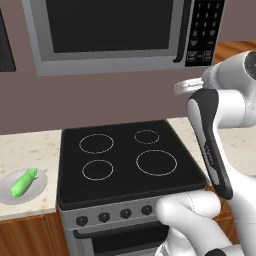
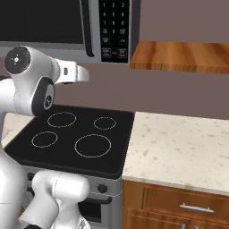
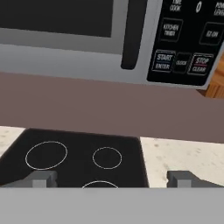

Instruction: Pick the corn from the counter and place it in the microwave. Then turn on the microwave.

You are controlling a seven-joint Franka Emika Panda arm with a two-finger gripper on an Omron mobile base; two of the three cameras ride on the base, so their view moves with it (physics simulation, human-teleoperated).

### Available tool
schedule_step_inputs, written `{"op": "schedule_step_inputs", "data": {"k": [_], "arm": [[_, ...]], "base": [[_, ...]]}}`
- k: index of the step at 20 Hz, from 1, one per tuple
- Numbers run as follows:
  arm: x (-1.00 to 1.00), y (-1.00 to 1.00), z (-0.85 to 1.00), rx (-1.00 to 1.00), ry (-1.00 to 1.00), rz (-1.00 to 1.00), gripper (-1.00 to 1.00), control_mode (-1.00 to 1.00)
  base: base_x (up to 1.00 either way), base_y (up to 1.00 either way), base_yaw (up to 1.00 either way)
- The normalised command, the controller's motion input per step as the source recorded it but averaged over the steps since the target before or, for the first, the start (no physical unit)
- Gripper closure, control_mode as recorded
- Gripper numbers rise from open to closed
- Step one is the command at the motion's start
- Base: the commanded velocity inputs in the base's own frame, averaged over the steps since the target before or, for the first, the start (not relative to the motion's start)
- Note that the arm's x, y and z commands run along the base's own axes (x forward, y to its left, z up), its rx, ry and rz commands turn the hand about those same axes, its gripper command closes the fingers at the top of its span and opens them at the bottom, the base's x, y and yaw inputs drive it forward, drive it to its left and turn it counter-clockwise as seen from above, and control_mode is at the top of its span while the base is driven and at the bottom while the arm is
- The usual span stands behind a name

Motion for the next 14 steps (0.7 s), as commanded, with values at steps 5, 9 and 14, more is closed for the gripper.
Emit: {"op": "schedule_step_inputs", "data": {"k": [5, 9, 14], "arm": [[0.04, -0.01, 0.43, 0.08, -0.01, 0.00, -1.00, -1.00], [0.07, -0.02, 0.34, 0.06, 0.00, 0.00, -1.00, -1.00], [0.13, 0.00, 0.26, 0.03, 0.00, 0.00, -1.00, -1.00]], "base": [[0.00, 0.00, 0.00], [0.00, 0.00, 0.00], [0.00, 0.00, 0.00]]}}
